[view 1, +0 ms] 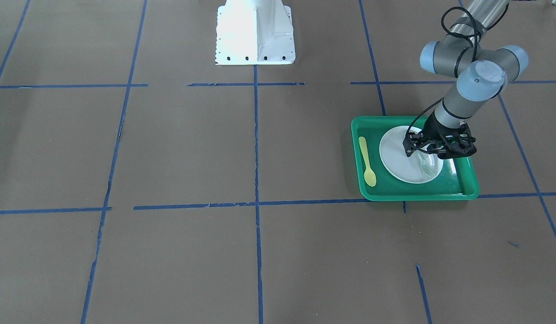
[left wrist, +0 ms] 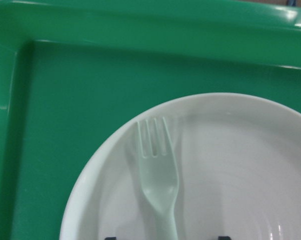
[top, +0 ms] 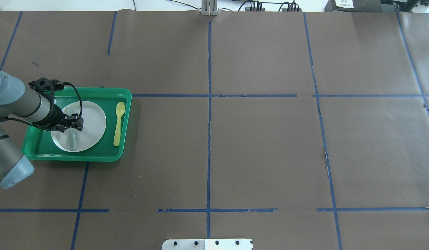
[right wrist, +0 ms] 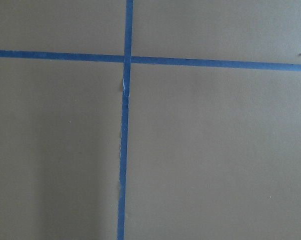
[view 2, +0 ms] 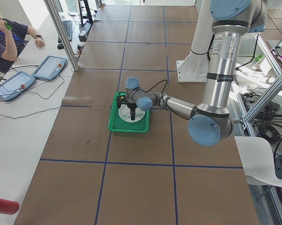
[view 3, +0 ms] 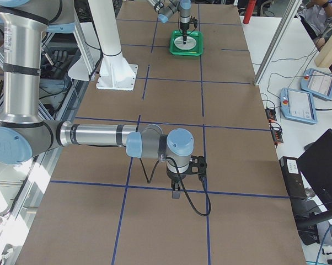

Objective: Place fork
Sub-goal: 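Lower the left gripper and close it on the fork handle, then lift the fork and carry it off the plate toward the tray edge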

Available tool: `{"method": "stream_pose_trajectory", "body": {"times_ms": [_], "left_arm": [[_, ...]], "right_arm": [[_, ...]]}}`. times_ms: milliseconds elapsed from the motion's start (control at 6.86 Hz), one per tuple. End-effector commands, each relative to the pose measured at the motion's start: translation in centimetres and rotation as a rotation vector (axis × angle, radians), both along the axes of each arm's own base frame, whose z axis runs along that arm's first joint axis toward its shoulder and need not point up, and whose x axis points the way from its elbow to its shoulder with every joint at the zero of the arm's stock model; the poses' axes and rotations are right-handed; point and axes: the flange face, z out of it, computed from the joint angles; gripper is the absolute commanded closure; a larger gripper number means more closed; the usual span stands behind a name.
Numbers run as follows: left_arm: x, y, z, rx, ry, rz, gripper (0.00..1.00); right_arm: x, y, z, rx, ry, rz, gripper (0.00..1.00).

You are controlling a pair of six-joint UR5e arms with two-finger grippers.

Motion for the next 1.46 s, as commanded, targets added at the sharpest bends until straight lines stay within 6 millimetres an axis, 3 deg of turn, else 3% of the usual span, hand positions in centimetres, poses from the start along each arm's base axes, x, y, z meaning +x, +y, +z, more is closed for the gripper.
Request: {"method": "stream_pose_trajectory", "body": {"times_ms": [0, 292, 438, 875, 1021, 1167, 1312], "left_arm": [[0.0, 0.0, 0.0, 0.000, 0.000, 0.000, 0.73], [-0.2, -0.1, -0.2, 0.005, 0.003, -0.001, 0.94], [-0.5, 0.1, -1.0, 0.014, 0.012, -0.004, 1.00], [-3.1, 2.1, -5.1, 0.054, 0.026, 0.011, 1.00], [-3.2, 2.1, -5.1, 0.064, 0.024, 0.022, 1.00], [-3.8, 2.3, -3.5, 0.098, 0.002, 0.064, 1.00], [-5.8, 2.1, -1.6, 0.122, -0.022, 0.080, 1.00]], "right_arm": [[0.0, 0.0, 0.0, 0.000, 0.000, 0.000, 0.00], [0.0, 0.0, 0.0, 0.000, 0.000, 0.000, 0.00], [0.0, 0.0, 0.0, 0.000, 0.000, 0.000, 0.00], [0.0, 0.0, 0.0, 0.000, 0.000, 0.000, 0.00], [0.0, 0.0, 0.0, 0.000, 0.000, 0.000, 0.00], [0.0, 0.0, 0.0, 0.000, 0.000, 0.000, 0.00], [0.0, 0.0, 0.0, 0.000, 0.000, 0.000, 0.00]]}}
